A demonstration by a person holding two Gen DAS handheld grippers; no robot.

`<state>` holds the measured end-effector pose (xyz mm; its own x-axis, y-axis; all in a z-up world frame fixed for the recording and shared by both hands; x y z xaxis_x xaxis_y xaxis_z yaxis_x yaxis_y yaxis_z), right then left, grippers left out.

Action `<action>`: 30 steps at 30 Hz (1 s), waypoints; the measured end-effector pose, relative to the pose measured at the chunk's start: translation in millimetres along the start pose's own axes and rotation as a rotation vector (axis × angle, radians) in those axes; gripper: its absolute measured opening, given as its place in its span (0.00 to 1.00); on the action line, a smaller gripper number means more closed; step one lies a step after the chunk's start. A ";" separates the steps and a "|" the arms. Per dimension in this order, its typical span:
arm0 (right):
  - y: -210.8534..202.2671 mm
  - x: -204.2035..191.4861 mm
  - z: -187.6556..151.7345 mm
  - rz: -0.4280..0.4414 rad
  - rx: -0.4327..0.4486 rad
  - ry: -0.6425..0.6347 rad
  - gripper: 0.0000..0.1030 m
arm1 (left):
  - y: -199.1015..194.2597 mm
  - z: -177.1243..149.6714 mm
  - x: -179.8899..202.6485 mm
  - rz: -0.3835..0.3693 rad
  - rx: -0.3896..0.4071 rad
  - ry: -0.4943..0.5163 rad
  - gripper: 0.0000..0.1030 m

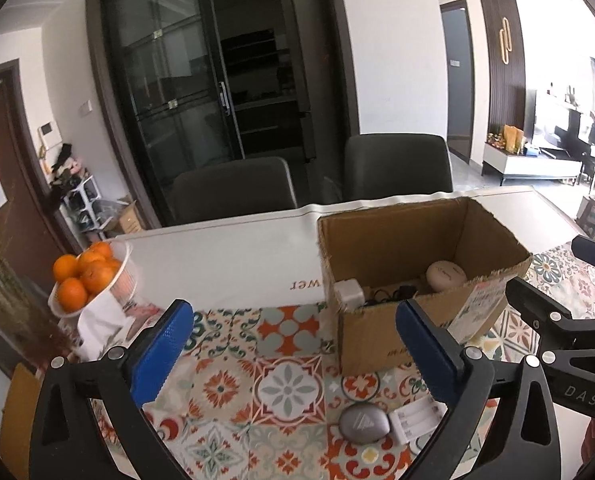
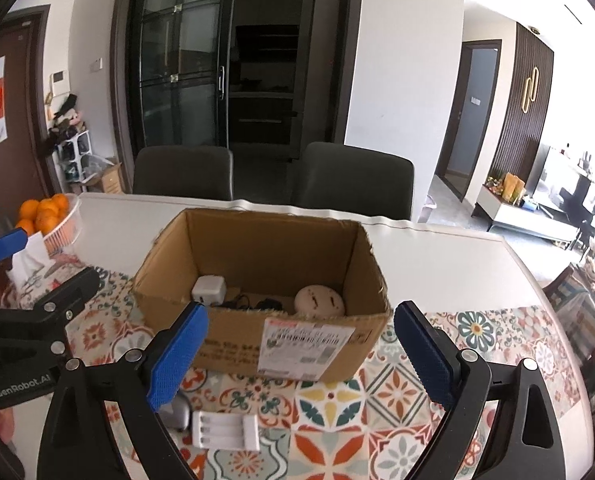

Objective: Organize rigid objects
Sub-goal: 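Move both open tools back toward the battery charger and grey device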

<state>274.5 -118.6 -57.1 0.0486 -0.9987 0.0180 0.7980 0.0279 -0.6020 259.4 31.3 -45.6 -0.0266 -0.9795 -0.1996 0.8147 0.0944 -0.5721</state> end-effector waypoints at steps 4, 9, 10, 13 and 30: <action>-5.5 -8.2 -10.6 0.010 -0.006 -0.007 0.92 | -5.2 -14.2 -7.0 0.028 -0.016 -0.010 1.00; -8.3 -17.1 -26.8 0.030 -0.025 -0.001 0.92 | -7.3 -31.8 -14.3 0.044 -0.041 -0.021 1.00; -8.5 -18.2 -29.5 0.035 -0.027 -0.001 0.92 | -7.3 -35.7 -16.3 0.049 -0.046 -0.022 1.00; -6.8 -25.6 -40.2 0.043 -0.039 -0.011 0.92 | -7.8 -48.2 -21.2 0.066 -0.060 -0.022 1.00; 13.5 -54.5 -101.6 0.132 -0.121 -0.040 0.91 | 7.0 -115.8 -24.8 0.063 -0.168 -0.026 1.00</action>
<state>221.6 -68.2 -147.4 0.1740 -0.9840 -0.0369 0.7048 0.1506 -0.6932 198.6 76.8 -136.9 0.0382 -0.9747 -0.2204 0.7061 0.1824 -0.6842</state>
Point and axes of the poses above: each gripper's, at about its wrist camera, not at the fingertips, and y roughly the way its jaws point, x to its right, z to its top, the point moved 2 cm from there along y, roughly the way its jaws point, and after that the axes turned 6 degrees about z, right-handed, at the moved point
